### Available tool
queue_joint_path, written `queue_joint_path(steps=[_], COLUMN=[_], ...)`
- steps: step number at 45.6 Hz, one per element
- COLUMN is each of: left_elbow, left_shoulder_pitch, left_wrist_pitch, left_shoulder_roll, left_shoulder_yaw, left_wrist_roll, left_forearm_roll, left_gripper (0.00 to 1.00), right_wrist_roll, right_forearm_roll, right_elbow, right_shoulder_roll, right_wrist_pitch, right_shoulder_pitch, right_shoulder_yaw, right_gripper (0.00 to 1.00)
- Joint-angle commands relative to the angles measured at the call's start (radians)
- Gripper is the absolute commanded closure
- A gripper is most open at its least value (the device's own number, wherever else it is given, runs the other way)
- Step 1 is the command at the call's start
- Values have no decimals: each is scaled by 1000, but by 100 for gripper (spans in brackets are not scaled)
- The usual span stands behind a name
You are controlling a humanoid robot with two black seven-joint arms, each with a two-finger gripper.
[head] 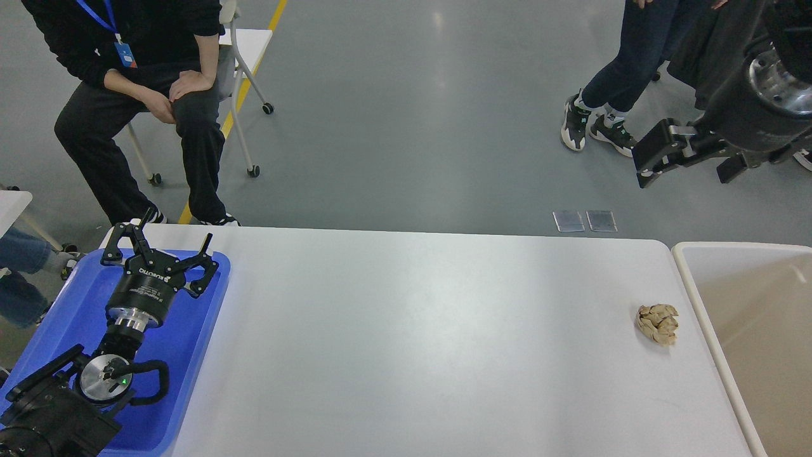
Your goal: Tidy desktop
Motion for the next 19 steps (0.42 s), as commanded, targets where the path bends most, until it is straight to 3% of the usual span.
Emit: queue_joint_path(steps=[1,19], left_elbow=[2,2], left_shoulder_pitch=[3,3], left_wrist_pitch=[1,1], left_shoulder_roll=[0,0], left_shoulder_yaw=[0,0], left_wrist_roll=[-3,-3], left_forearm_roll=[0,0], left_gripper=[1,1], right_wrist_roll=[0,-1], right_forearm_roll=[2,0], right_elbow=[10,-76], right_shoulder_roll=[-4,-4], right_wrist_pitch=[10,10], right_shoulder_pitch=[5,-107], right_shoulder_yaw=[35,28], right_gripper=[0,0])
